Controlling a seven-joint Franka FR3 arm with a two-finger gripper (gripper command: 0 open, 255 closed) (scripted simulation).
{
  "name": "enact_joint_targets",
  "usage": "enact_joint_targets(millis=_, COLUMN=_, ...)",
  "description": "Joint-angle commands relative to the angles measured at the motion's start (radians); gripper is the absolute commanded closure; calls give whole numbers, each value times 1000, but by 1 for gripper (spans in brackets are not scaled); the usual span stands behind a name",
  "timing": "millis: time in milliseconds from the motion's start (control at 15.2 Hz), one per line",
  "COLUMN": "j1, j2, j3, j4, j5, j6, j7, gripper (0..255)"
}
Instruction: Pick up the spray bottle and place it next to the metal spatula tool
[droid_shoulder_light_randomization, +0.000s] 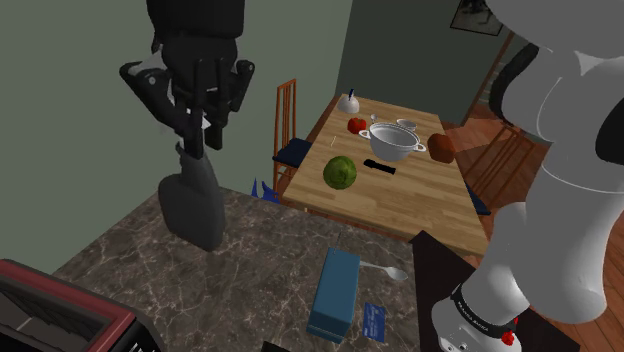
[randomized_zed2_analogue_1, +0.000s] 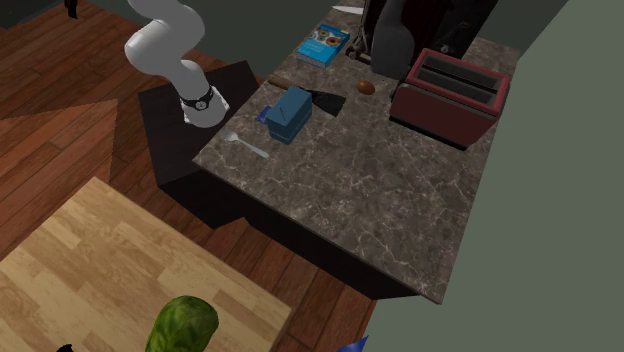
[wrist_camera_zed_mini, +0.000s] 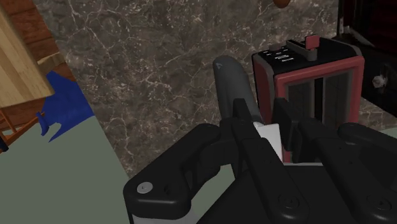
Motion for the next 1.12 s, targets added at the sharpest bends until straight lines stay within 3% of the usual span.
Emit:
enact_joint_targets(millis=0, j1=42, j2=24, j3=16, j4=64, j5=-20, j6=-44, j7=47, gripper=255)
enact_joint_targets(millis=330, j1=207, j2=167, j3=42, j4=364, j5=-118, j6=-209, j7=155, gripper=255)
enact_joint_targets(millis=594, j1=137, j2=69, j3=45, j4=146, j5=-60, j6=-86, j7=148, gripper=255)
enact_joint_targets(millis=1056, j1=81, j2=-25, j3=42, j4=-87, j5=-6, j6=61, j7=131, gripper=255)
